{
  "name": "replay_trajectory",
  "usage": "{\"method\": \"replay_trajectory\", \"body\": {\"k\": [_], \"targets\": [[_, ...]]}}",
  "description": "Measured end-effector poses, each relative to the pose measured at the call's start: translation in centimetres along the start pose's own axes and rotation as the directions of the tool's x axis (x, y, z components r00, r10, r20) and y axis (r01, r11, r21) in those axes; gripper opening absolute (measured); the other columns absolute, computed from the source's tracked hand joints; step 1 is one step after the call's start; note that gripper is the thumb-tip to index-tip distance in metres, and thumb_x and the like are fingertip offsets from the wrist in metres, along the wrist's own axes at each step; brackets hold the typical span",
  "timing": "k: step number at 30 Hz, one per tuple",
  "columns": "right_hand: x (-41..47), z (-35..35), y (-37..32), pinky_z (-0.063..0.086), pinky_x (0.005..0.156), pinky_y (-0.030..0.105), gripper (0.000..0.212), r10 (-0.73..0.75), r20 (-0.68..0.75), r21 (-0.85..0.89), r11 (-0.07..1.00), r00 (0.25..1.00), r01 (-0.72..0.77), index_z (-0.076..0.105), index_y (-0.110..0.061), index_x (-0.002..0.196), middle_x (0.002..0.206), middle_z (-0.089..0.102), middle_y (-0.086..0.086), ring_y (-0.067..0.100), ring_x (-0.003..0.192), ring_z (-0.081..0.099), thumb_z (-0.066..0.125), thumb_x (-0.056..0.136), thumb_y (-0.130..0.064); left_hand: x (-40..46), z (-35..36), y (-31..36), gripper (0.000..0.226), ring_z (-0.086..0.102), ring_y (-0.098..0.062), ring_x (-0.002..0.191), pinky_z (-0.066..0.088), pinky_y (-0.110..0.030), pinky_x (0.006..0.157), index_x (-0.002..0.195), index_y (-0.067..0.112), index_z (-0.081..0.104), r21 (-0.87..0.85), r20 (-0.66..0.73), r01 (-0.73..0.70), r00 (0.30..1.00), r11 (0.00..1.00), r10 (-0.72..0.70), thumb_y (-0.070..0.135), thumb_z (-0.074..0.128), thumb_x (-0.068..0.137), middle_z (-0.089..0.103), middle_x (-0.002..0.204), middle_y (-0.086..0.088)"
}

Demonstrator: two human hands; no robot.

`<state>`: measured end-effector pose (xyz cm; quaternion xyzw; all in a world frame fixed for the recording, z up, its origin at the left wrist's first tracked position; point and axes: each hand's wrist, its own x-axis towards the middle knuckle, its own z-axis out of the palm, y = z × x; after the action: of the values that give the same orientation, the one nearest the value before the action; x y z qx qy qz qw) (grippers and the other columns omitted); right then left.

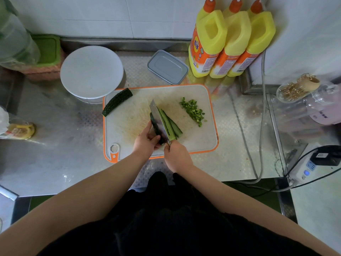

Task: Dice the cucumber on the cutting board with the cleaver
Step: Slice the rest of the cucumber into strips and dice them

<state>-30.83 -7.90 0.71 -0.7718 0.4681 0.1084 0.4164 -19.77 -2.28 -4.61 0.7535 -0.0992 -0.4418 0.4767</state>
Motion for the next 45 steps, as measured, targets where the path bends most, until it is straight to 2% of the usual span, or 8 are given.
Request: {"method": "replay_trajectory", "body": {"k": [3, 8, 17, 22, 26, 33, 39, 45], "targets": [[0.2, 0.0, -0.3, 0.039, 0.070, 0.035, 0.031, -0.002, -0.004, -0.015, 1.000, 1.000, 0.002, 0.051, 0.001, 0.100, 0.099, 0.062, 0.021, 0.036, 0.093, 0.059, 0.036, 0.102, -0.026, 0.2, 0.0, -0.2, 0.071, 0.065, -0.015, 0.069, 0.054, -0.019, 0.061, 0.151, 0.029, 0.026, 0.003, -0.003, 0.000, 1.000, 1.000, 0.000, 0.001, 0.057, 0.094, 0.065, 0.083, 0.001], [0.7, 0.5, -1.0, 0.040, 0.070, 0.036, 0.040, 0.002, -0.016, -0.039, 0.999, 1.000, -0.003, 0.051, 0.000, 0.105, 0.100, 0.064, 0.020, 0.036, 0.094, 0.060, 0.034, 0.102, -0.036, 0.5, 0.0, -0.6, 0.069, 0.067, -0.015, 0.077, 0.058, -0.034, 0.080, 0.151, 0.032, 0.027, 0.036, -0.010, -0.004, 1.000, 0.999, 0.004, 0.006, 0.058, 0.094, 0.065, 0.085, 0.001], [-0.2, 0.9, -0.6, 0.046, 0.076, 0.040, 0.039, 0.030, -0.010, 0.033, 0.999, 1.000, -0.029, 0.044, -0.002, 0.111, 0.104, 0.064, 0.019, 0.035, 0.096, 0.061, 0.035, 0.101, -0.038, 0.9, 0.1, -1.1, 0.069, 0.067, -0.014, 0.077, 0.057, -0.043, 0.085, 0.150, 0.034, 0.027, 0.037, -0.007, 0.000, 1.000, 0.999, 0.000, 0.008, 0.059, 0.094, 0.065, 0.086, 0.008], [0.6, 1.0, -1.0, 0.043, 0.070, 0.038, 0.041, 0.034, -0.010, -0.033, 0.999, 0.999, -0.034, 0.045, -0.001, 0.109, 0.102, 0.063, 0.018, 0.035, 0.094, 0.061, 0.032, 0.102, -0.040, 0.8, 0.0, -0.9, 0.070, 0.066, -0.012, 0.072, 0.057, -0.040, 0.085, 0.151, 0.032, 0.026, 0.045, -0.006, 0.003, 1.000, 0.999, -0.003, 0.008, 0.059, 0.094, 0.063, 0.082, 0.006], [1.4, 0.9, -1.5, 0.039, 0.066, 0.034, 0.049, 0.059, 0.002, -0.047, 0.997, 0.998, -0.059, 0.046, 0.000, 0.109, 0.103, 0.063, 0.018, 0.035, 0.094, 0.061, 0.030, 0.101, -0.046, 0.6, -0.2, -0.6, 0.068, 0.068, -0.012, 0.076, 0.057, -0.039, 0.084, 0.151, 0.034, 0.026, 0.090, -0.009, 0.009, 1.000, 0.996, -0.008, 0.012, 0.058, 0.095, 0.068, 0.092, -0.001], [0.3, 1.4, -0.4, 0.045, 0.079, 0.039, 0.048, 0.119, -0.006, -0.019, 0.993, 0.993, -0.119, 0.044, 0.001, 0.114, 0.110, 0.062, 0.020, 0.036, 0.103, 0.060, 0.036, 0.100, -0.044, 0.3, -0.2, -0.3, 0.069, 0.065, -0.001, 0.066, 0.058, -0.033, 0.080, 0.151, 0.034, 0.026, 0.059, 0.004, -0.001, 1.000, 0.998, 0.000, 0.008, 0.057, 0.095, 0.068, 0.098, -0.001], [2.3, 1.2, -2.0, 0.040, 0.068, 0.034, 0.053, 0.067, -0.018, -0.075, 0.995, 0.998, -0.068, 0.049, 0.003, 0.110, 0.104, 0.065, 0.019, 0.035, 0.098, 0.062, 0.030, 0.101, -0.046, -0.3, -0.3, 0.5, 0.066, 0.057, 0.002, 0.056, 0.046, -0.015, 0.058, 0.151, 0.031, 0.025, 0.154, -0.005, -0.025, 1.000, 0.988, 0.026, 0.008, 0.053, 0.096, 0.061, 0.073, 0.010], [0.4, 1.4, -0.3, 0.045, 0.086, 0.037, 0.050, 0.164, 0.006, -0.100, 0.982, 0.986, -0.163, 0.047, 0.000, 0.119, 0.115, 0.062, 0.017, 0.031, 0.108, 0.059, 0.031, 0.101, -0.044, 0.3, -0.1, -0.2, 0.069, 0.068, -0.001, 0.065, 0.055, -0.019, 0.068, 0.152, 0.030, 0.024, 0.041, 0.004, -0.003, 1.000, 0.999, 0.003, 0.006, 0.056, 0.095, 0.068, 0.095, 0.000]]}}
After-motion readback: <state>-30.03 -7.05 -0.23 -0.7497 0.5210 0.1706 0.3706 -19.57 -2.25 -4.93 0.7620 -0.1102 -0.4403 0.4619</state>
